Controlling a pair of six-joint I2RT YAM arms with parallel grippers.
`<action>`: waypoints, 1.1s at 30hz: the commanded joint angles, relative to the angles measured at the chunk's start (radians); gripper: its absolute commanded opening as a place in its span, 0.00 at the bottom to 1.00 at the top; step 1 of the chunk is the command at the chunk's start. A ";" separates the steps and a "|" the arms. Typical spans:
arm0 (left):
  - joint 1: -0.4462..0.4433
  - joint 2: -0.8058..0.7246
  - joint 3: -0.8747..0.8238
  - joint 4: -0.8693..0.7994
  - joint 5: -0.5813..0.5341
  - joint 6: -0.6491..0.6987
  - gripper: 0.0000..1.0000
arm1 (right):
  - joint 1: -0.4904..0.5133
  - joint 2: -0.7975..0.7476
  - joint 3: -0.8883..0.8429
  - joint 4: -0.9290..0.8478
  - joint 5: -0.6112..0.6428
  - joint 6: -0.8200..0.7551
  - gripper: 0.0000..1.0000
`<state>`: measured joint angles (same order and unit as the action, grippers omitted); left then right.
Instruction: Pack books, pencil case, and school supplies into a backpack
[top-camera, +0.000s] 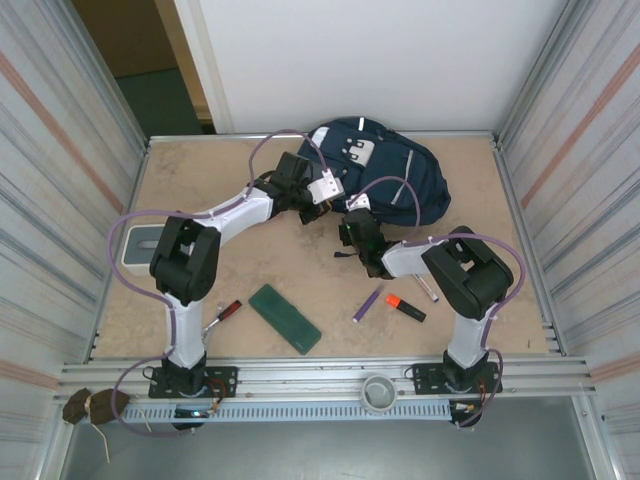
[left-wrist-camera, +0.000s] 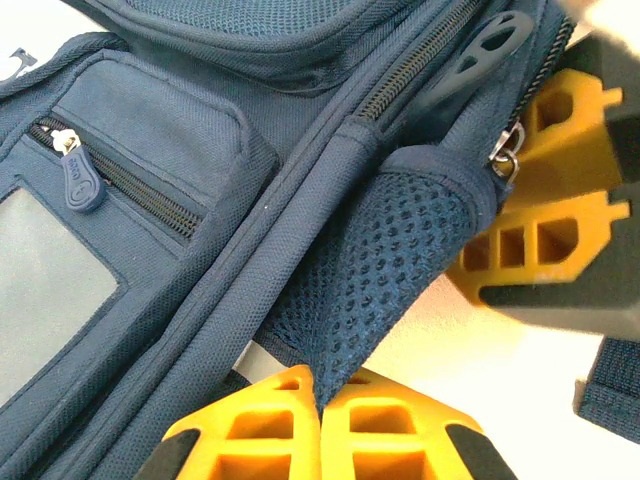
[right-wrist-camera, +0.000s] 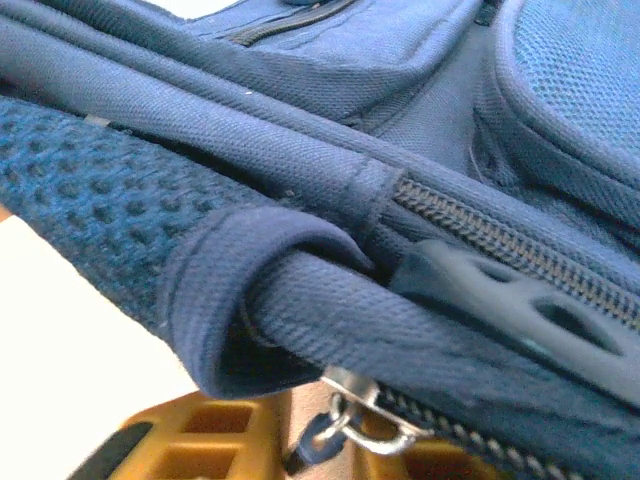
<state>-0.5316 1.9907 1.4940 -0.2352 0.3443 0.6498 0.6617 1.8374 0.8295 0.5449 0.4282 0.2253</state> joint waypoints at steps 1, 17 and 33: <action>0.003 -0.077 0.030 0.036 0.049 0.001 0.00 | 0.008 -0.053 -0.007 0.007 0.042 -0.015 0.07; 0.040 -0.073 -0.107 0.175 0.014 0.143 0.00 | -0.107 -0.363 -0.192 -0.372 -0.112 0.132 0.00; 0.032 -0.070 -0.135 0.158 -0.006 0.196 0.27 | -0.309 -0.535 -0.204 -0.477 -0.611 0.212 0.00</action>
<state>-0.4931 1.9617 1.3708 -0.0994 0.3470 0.8181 0.3584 1.3304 0.5999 0.0727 -0.0620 0.4103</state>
